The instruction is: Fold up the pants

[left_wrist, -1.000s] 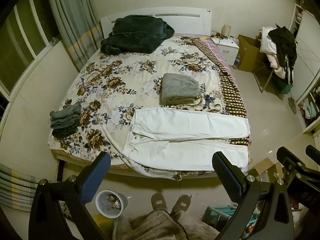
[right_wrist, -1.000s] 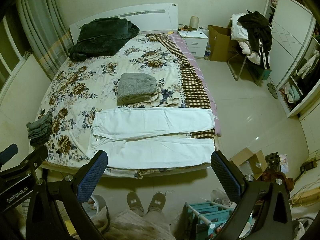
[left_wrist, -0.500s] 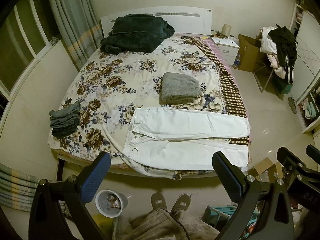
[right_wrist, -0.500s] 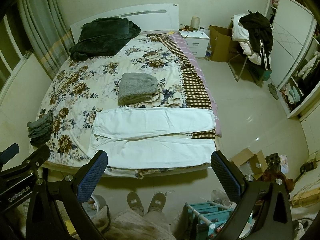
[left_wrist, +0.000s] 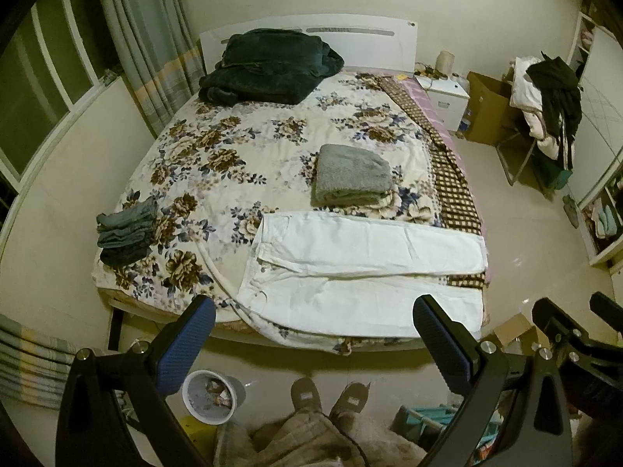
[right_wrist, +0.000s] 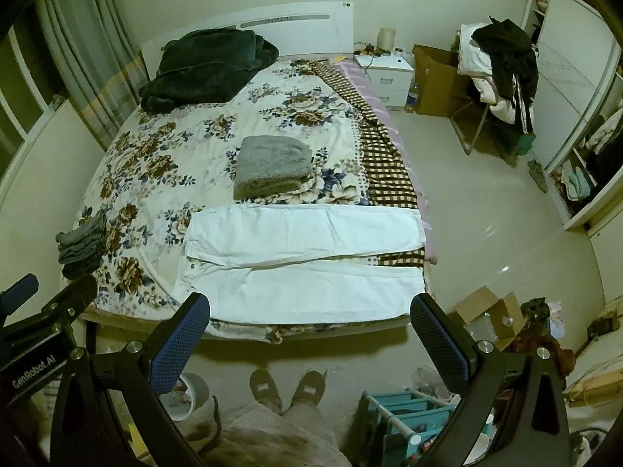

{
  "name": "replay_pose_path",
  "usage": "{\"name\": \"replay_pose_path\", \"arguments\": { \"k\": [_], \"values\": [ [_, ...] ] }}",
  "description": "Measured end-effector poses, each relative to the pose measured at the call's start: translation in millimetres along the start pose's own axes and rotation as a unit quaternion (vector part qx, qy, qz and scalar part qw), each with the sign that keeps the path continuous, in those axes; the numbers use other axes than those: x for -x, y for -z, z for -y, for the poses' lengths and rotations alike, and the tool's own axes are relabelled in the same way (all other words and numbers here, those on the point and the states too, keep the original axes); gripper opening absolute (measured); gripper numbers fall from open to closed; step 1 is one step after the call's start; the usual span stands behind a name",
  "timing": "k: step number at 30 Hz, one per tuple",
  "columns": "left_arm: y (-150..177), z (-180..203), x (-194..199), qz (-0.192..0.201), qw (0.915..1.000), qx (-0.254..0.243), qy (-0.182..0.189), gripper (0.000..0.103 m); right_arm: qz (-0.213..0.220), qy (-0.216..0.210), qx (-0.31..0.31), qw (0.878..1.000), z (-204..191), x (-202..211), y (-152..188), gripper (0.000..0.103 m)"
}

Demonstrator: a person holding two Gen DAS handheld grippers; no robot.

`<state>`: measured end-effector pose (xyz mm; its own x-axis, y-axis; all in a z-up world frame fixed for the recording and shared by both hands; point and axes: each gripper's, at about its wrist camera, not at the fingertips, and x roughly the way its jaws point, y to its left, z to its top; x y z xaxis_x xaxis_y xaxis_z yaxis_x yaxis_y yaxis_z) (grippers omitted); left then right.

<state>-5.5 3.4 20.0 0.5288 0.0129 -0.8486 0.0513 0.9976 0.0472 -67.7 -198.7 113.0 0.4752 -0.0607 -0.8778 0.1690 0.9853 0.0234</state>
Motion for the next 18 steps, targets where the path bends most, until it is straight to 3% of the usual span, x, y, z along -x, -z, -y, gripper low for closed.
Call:
{"name": "replay_pose_path", "arguments": {
  "k": [9, 13, 18],
  "values": [
    [-46, 17, -68, 0.043, 0.9966, 0.021, -0.067, 0.103, 0.029, 0.007, -0.015, 0.999, 28, -97, -45, 0.103],
    [-66, 22, -110, 0.036, 0.9965, 0.025, -0.071, 0.103, 0.033, 0.027, -0.009, 0.999, 35, -151, -69, 0.103],
    [-91, 30, -155, 0.025, 0.9969, 0.018, -0.072, 0.103, 0.009, 0.04, -0.015, 0.999, 41, -227, -96, 0.103]
  ]
}}
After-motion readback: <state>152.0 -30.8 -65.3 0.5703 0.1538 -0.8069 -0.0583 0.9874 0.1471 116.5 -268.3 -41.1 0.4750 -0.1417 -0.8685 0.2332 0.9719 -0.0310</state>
